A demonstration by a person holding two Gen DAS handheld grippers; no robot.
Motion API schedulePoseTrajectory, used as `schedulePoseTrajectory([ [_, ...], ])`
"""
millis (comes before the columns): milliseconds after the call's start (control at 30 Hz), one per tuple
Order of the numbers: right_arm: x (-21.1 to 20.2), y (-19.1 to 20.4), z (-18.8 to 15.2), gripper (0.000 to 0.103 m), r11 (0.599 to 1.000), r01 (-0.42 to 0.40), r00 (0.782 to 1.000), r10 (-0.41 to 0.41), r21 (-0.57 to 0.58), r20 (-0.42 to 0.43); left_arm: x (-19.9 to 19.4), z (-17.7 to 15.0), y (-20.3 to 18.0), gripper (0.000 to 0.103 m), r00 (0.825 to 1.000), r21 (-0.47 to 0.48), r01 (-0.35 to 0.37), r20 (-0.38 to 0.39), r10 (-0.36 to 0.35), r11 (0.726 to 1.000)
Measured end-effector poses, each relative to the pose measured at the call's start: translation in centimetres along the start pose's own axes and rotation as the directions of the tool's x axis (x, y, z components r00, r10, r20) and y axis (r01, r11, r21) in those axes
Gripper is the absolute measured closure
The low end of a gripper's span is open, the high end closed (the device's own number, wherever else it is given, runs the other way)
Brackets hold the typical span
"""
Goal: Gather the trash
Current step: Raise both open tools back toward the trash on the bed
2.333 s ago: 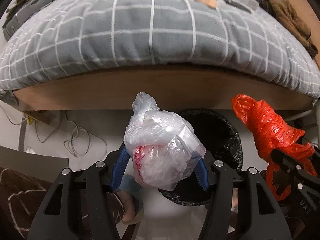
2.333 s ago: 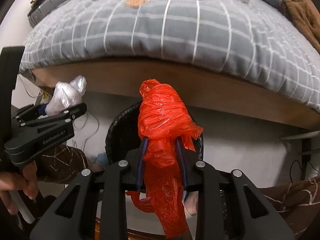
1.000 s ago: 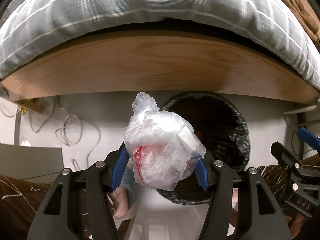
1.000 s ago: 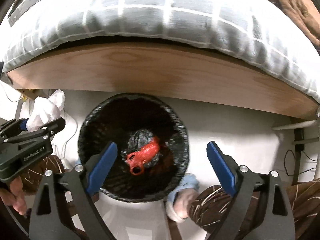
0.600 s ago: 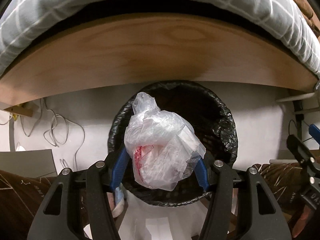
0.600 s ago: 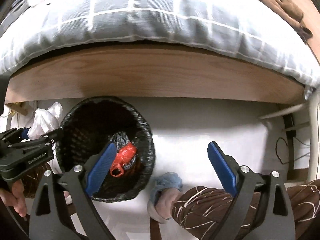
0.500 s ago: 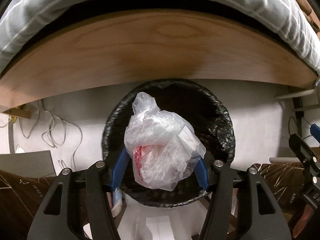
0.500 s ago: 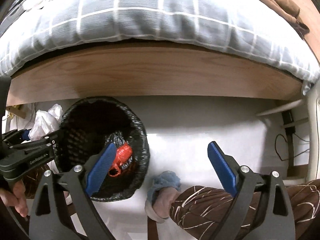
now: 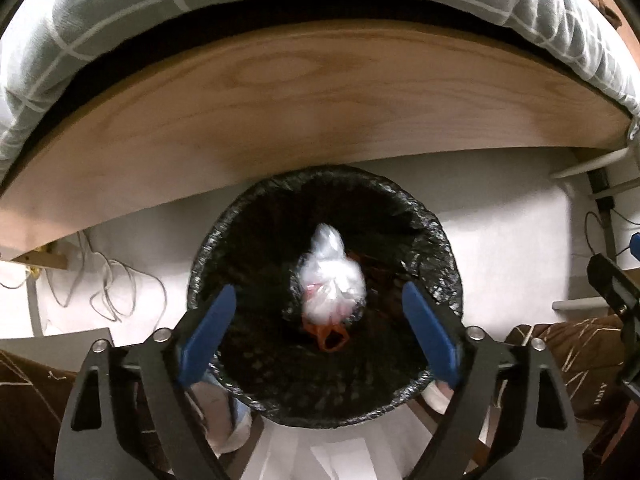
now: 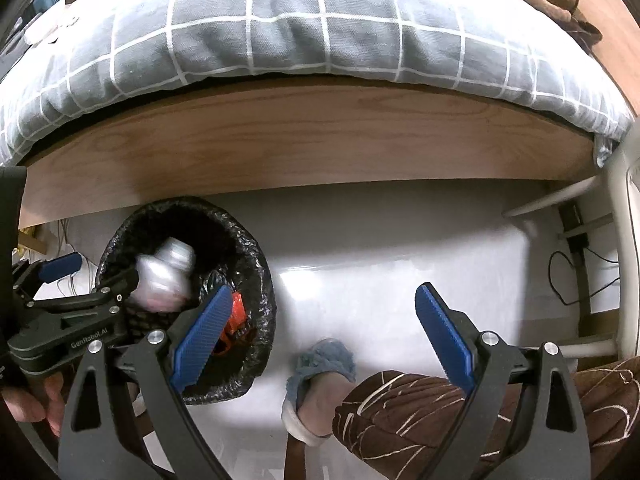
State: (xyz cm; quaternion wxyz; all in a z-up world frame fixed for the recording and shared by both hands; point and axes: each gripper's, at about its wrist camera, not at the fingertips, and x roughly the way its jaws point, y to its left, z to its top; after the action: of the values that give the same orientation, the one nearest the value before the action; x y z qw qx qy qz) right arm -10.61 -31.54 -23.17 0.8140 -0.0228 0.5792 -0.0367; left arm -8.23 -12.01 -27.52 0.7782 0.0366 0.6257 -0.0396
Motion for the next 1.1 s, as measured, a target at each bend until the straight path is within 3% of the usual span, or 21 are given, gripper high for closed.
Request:
schedulePoseTrajectory([
  [200,-1.5,1.6,1.0,0.014,0.999,-0.02,0.999,0.021,-0.028,0.046,-1.7,0.0,1.6,0.012,0.998,0.001,-0.033,0.058,0.033,0.999],
  [400,-6.1,4.1,3.2,0.014,0.997,-0.003,0.981,0.018,-0.075,0.193,-6.0,0.6,4.0,0.006,0.987,-0.043,-0.012,0.159,0.019,0.999],
  [567,-10.1,5.6,5.4,0.014,0.996,-0.024,0.953,0.05,-0.09,0.3,-10.5,1.1,6.1,0.006,0.961,-0.068,-0.025,0.274,0.043,0.997],
  [700,-12.2,6.6,7.0,0.014,0.995,-0.034,0.937,0.066,-0.098,0.344,-12.8,1.6,7.6,0.006,0.945,-0.1,-0.026,0.321,0.057,0.995],
  [867,-15.5,8.3,8.5,0.014,0.989,-0.084,0.9,0.129,-0.123,0.416,-16.0,2.3,10.2,0.006,0.922,-0.156,-0.028,0.377,0.086,0.987],
  [967,-16.9,9.7,9.3,0.014,0.983,-0.104,0.88,0.162,-0.152,0.447,-17.9,2.9,12.0,0.006,0.898,-0.189,-0.036,0.425,0.115,0.981],
  [1100,-17.8,11.4,10.8,0.014,0.974,-0.128,0.861,0.204,-0.189,0.465,-19.2,4.2,14.1,0.006,0.878,-0.222,-0.071,0.449,0.166,0.972],
])
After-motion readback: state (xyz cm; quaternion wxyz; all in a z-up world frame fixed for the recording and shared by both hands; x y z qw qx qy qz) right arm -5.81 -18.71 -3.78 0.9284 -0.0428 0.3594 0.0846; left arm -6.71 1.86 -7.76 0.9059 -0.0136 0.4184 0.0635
